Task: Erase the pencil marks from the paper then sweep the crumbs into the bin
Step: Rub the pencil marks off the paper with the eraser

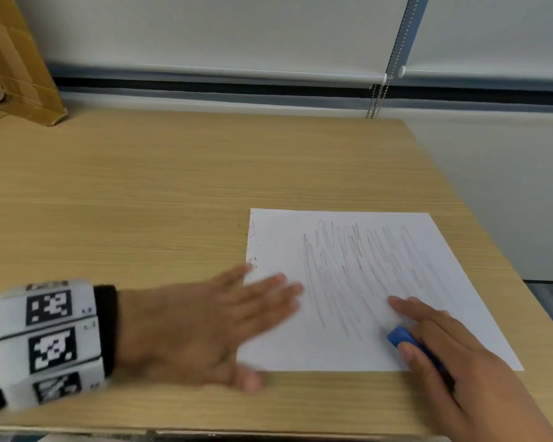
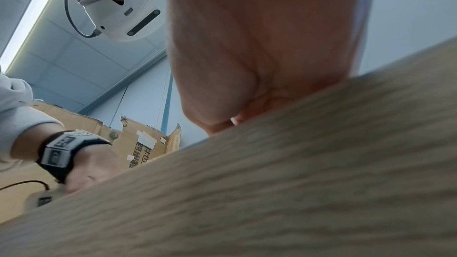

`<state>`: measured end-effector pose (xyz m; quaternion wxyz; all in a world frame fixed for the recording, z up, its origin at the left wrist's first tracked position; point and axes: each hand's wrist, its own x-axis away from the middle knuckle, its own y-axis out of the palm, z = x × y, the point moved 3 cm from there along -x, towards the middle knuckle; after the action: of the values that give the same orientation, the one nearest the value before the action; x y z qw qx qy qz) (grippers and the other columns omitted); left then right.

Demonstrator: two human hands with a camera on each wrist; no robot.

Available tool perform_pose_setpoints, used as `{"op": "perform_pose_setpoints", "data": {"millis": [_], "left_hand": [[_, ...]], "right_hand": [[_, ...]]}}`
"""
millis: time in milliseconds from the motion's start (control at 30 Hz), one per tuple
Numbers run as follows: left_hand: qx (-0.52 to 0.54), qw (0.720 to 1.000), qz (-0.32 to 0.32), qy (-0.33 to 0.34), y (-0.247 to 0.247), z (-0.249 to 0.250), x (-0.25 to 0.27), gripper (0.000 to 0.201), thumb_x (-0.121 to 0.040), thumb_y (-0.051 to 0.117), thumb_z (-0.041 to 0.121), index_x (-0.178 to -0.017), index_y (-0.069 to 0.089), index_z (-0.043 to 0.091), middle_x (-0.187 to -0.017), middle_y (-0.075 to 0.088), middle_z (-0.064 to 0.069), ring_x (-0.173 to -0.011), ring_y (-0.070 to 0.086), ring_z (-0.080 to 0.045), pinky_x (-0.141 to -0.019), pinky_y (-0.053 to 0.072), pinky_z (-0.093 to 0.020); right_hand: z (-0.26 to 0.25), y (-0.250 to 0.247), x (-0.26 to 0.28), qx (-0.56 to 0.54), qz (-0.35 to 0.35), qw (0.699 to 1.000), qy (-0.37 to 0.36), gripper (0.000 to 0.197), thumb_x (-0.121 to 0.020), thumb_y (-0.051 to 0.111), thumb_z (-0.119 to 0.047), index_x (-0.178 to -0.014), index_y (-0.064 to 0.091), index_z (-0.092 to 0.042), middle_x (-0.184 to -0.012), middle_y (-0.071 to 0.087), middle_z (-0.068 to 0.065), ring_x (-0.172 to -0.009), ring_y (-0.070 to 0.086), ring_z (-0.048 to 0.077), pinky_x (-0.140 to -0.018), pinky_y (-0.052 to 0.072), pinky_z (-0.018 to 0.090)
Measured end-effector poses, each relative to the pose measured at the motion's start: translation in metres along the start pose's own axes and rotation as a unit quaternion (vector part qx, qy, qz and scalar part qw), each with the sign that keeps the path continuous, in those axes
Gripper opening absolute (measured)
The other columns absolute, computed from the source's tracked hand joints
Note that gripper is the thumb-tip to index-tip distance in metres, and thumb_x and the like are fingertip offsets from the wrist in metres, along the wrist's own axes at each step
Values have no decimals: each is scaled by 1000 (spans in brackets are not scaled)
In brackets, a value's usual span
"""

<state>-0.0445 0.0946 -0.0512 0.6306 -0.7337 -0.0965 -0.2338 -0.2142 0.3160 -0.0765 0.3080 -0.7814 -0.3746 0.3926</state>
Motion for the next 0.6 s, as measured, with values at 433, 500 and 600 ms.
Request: {"op": "perform_pose_setpoints", "data": {"millis": [433,500,600], "left_hand": [[16,1000,-6,10,-5,-4,-9,84,-88,-3,72,-147,-32,20,-154,-37,3,-140,-34,-9,-118,-13,-47],[51,993,-53,-93,-14,-30,-12,87,-84,-2,75,-144,-35,21,-151,-41,3,-139,-35,-7,-120,-11,-35],[118,981,-34,-149,-30,-57,-20,97,-81,12,77,-154,-14,19,-158,-27,5,-149,-6,-9,-114,5,-17]], "right_hand": [[-6,-3,-1,54,-10,999,2,37,-93,36,-47,-84,64,-25,-126,56,-20,-125,34,-18,-101,32,21],[-8,-5,-3,62,-8,998,3,40,-95,33,-49,-84,63,-25,-124,57,-18,-120,45,-5,-98,35,22],[-10,-7,-5,71,-23,997,3,39,-95,32,-50,-81,61,-27,-121,59,-17,-113,48,-1,-92,36,16]]}}
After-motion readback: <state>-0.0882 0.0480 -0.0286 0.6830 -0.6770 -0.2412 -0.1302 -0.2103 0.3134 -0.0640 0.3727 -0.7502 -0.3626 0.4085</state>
